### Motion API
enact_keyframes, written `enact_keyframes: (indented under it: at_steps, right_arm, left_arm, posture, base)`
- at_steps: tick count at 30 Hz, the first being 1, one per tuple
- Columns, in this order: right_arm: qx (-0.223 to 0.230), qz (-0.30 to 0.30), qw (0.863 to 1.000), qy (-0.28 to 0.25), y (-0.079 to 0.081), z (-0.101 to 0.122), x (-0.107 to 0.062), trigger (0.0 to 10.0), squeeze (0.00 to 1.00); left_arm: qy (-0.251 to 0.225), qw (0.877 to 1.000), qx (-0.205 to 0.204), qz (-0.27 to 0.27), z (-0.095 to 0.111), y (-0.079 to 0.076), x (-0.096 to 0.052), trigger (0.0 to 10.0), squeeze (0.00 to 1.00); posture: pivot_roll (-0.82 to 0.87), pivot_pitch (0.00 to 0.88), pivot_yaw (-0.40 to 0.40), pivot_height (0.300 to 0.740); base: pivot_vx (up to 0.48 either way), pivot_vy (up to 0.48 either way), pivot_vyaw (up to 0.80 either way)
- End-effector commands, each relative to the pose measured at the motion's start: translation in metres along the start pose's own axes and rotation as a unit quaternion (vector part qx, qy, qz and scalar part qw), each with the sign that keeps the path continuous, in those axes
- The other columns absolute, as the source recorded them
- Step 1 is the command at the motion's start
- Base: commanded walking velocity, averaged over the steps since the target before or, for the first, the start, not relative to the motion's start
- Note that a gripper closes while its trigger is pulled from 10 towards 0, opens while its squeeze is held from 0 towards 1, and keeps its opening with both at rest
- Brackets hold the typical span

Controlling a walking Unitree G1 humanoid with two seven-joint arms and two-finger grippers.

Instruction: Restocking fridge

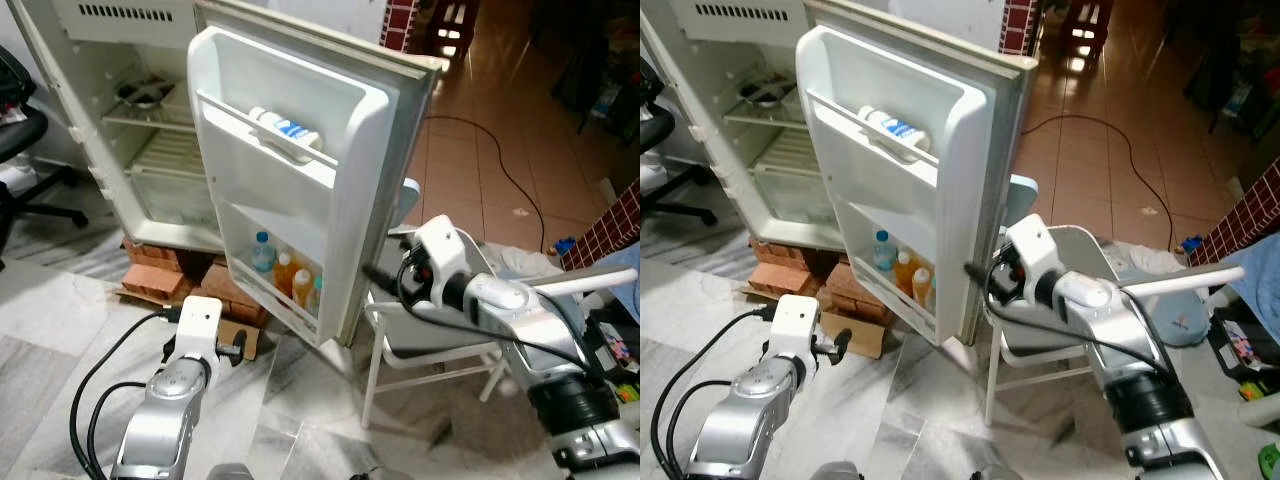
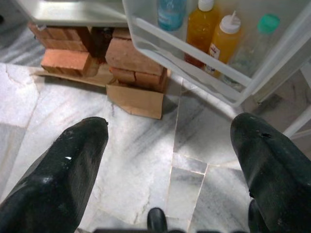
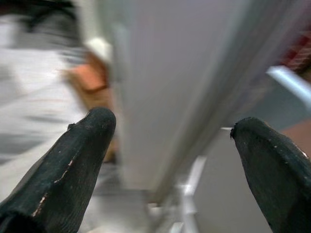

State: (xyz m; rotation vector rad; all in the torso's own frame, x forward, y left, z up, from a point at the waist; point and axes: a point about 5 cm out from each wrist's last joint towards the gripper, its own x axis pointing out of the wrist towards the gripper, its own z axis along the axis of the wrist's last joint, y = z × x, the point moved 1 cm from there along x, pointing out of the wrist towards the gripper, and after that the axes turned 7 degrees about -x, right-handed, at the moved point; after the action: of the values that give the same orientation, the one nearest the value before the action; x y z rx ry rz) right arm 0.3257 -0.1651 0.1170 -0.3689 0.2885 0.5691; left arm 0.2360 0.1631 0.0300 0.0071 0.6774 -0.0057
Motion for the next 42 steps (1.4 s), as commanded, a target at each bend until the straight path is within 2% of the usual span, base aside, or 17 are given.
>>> enact_keyframes:
  at_steps: [1, 6, 8, 10, 11, 12, 13, 17, 18, 22, 25, 30, 31, 38, 39, 40, 42]
  right_arm:
    - [-0.013, -0.041, 0.999, 0.0, -0.015, 0.003, -0.002, 10.0, 0.0]
    - [0.035, -0.094, 0.992, -0.081, -0.027, 0.042, 0.013, 10.0, 0.0]
    - [0.099, -0.035, 0.984, -0.144, 0.012, 0.084, 0.041, 10.0, 0.0]
    - [0.107, -0.021, 0.982, -0.153, 0.023, 0.093, 0.046, 10.0, 0.0]
    - [0.125, 0.03, 0.975, -0.18, 0.054, 0.114, 0.057, 10.0, 0.0]
    - [0.125, 0.03, 0.975, -0.18, 0.054, 0.114, 0.057, 10.0, 0.0]
    - [0.145, 0.117, 0.96, -0.211, 0.096, 0.137, 0.059, 10.0, 0.0]
    - [0.149, 0.296, 0.906, -0.264, 0.154, 0.167, 0.037, 10.0, 0.0]
    - [0.157, 0.377, 0.868, -0.283, 0.168, 0.174, 0.016, 10.0, 0.0]
    - [0.18, 0.435, 0.828, -0.304, 0.16, 0.174, -0.012, 10.0, 0.0]
    - [0.19, 0.423, 0.833, -0.303, 0.146, 0.166, -0.015, 10.0, 0.0]
    - [0.184, 0.372, 0.875, -0.25, 0.111, 0.119, -0.024, 10.0, 0.0]
    - [0.141, 0.363, 0.898, -0.203, 0.102, 0.092, -0.029, 10.0, 0.0]
    - [0.043, 0.338, 0.938, -0.06, 0.066, 0.024, -0.042, 10.0, 0.0]
    - [-0.002, 0.296, 0.955, -0.028, 0.049, 0.012, -0.037, 10.0, 0.0]
    - [-0.002, 0.296, 0.955, -0.028, 0.049, 0.012, -0.037, 10.0, 0.0]
    - [-0.049, 0.142, 0.988, -0.028, 0.005, 0.023, -0.012, 10.0, 0.0]
  left_arm:
    - [-0.004, 1.0, 0.004, -0.006, 0.002, -0.003, -0.002, 10.0, 0.0]
    - [-0.002, 1.0, 0.003, -0.008, 0.001, -0.005, -0.003, 10.0, 0.0]
    - [-0.001, 1.0, 0.004, -0.011, 0.001, -0.005, -0.002, 10.0, 0.0]
    - [-0.001, 1.0, 0.005, -0.012, 0.001, -0.005, -0.002, 10.0, 0.0]
    - [-0.001, 1.0, 0.007, -0.013, 0.001, -0.005, -0.001, 10.0, 0.0]
    - [-0.001, 1.0, 0.007, -0.013, 0.001, -0.005, -0.001, 10.0, 0.0]
    - [-0.002, 1.0, 0.011, -0.014, 0.003, -0.006, -0.001, 10.0, 0.0]
    - [-0.004, 1.0, 0.013, -0.011, 0.004, -0.006, -0.001, 10.0, 0.0]
    - [-0.005, 1.0, 0.01, -0.007, 0.003, -0.005, -0.002, 10.0, 0.0]
    - [-0.01, 1.0, 0.001, -0.001, 0.005, -0.002, -0.002, 10.0, 0.0]
    - [-0.015, 1.0, 0.002, 0.004, 0.007, -0.001, -0.001, 10.0, 0.0]
    - [-0.024, 1.0, 0.008, 0.014, 0.009, 0.002, 0.0, 10.0, 0.0]
    - [-0.024, 1.0, 0.009, 0.018, 0.009, 0.005, 0.0, 10.0, 0.0]
    - [-0.024, 0.999, 0.011, 0.022, 0.009, 0.007, 0.0, 10.0, 0.0]
    - [-0.024, 0.999, 0.011, 0.023, 0.009, 0.007, 0.0, 10.0, 0.0]
    - [-0.024, 0.999, 0.011, 0.023, 0.009, 0.007, 0.0, 10.0, 0.0]
    - [-0.025, 0.999, 0.012, 0.025, 0.009, 0.008, 0.001, 10.0, 0.0]
  posture:
    - [0.14, 0.011, -0.037, 0.74]
    - [0.13, 0.014, -0.039, 0.74]
    - [0.13, 0.013, -0.036, 0.74]
    - [0.13, 0.013, -0.036, 0.74]
    - [0.13, 0.011, -0.035, 0.74]
    - [0.13, 0.011, -0.035, 0.74]
    - [0.14, 0.01, -0.038, 0.74]
    - [0.15, 0.009, -0.044, 0.74]
    - [0.16, 0.008, -0.047, 0.74]
    - [0.15, 0.006, -0.054, 0.74]
    - [0.14, 0.004, -0.053, 0.74]
    - [0.14, 0.0, -0.051, 0.74]
    - [0.14, 0.0, -0.051, 0.74]
    - [0.14, 0.0, -0.054, 0.74]
    - [0.14, 0.0, -0.055, 0.74]
    - [0.14, 0.0, -0.055, 0.74]
    - [0.14, 0.0, -0.056, 0.74]
  base:
    - [0.0, 0.0, 0.0]
    - [0.0, 0.0, 0.0]
    - [0.0, 0.0, 0.0]
    - [0.0, 0.0, 0.0]
    - [0.0, 0.0, 0.0]
    - [0.0, 0.0, 0.0]
    - [0.0, 0.0, 0.0]
    - [0.0, 0.0, 0.0]
    - [0.0, 0.0, 0.0]
    - [0.0, 0.0, 0.0]
    - [0.0, 0.0, 0.0]
    - [0.0, 0.0, 0.0]
    - [0.0, 0.0, 0.0]
    - [0.0, 0.0, 0.0]
    - [0.0, 0.0, 0.0]
    - [0.0, 0.0, 0.0]
    - [0.0, 0.0, 0.0]
